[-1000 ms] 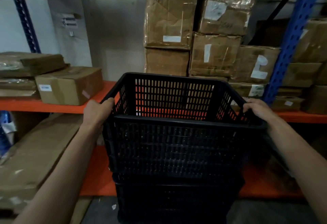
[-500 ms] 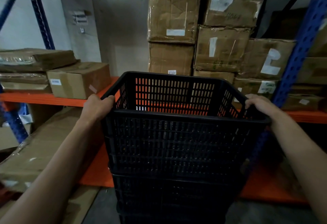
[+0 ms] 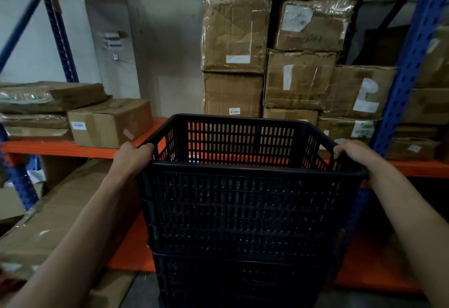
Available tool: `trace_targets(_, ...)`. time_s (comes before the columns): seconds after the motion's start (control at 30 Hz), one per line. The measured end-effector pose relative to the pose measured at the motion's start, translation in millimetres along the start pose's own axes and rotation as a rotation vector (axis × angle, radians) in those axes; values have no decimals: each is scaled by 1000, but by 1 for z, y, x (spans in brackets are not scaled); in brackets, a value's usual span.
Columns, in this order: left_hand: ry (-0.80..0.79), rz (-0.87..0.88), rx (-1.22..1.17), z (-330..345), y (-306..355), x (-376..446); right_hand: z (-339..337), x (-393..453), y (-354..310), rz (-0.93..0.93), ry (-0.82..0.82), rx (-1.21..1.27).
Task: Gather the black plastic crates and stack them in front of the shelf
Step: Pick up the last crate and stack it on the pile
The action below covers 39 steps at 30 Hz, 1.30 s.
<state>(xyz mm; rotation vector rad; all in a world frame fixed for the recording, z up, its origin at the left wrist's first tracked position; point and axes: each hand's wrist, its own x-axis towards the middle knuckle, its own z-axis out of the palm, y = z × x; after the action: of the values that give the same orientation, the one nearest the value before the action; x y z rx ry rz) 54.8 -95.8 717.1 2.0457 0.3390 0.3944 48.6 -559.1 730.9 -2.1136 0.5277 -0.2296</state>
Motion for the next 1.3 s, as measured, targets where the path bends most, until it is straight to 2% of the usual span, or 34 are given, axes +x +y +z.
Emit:
trace_targets(0.3,16,55,95,13,-4,6,-4,13,9,-118,-13,-144)
trace_targets(0.5,3,43,147,9,-8,14,0,11,0,-71,-40,-141)
trace_targets(0.7,-59,115,235,10,-12,16,2,8,3,-82,-21,-199)
trace_targets(0.8,-141,163,376,4,-9,24,1,5,-3,-191,3,-381)
trace_targets(0.87,-212,202,512,3,0,31,1,4,-9,-239,-38,-570)
trace_targets(0.93,-249,190,687,8,16,36,1,7,-13,-211,-104,-695)
trace_targets(1.03,-236,200,829,22,38,46,5,9,-14,-151,-193,-759)
trace_targets(1.17,-332,245,952,34,32,50,7,17,-3,-142,-196,-729)
trace_targets(1.3,-348,243,897,32,27,56,9,28,1,-152,-207,-711)
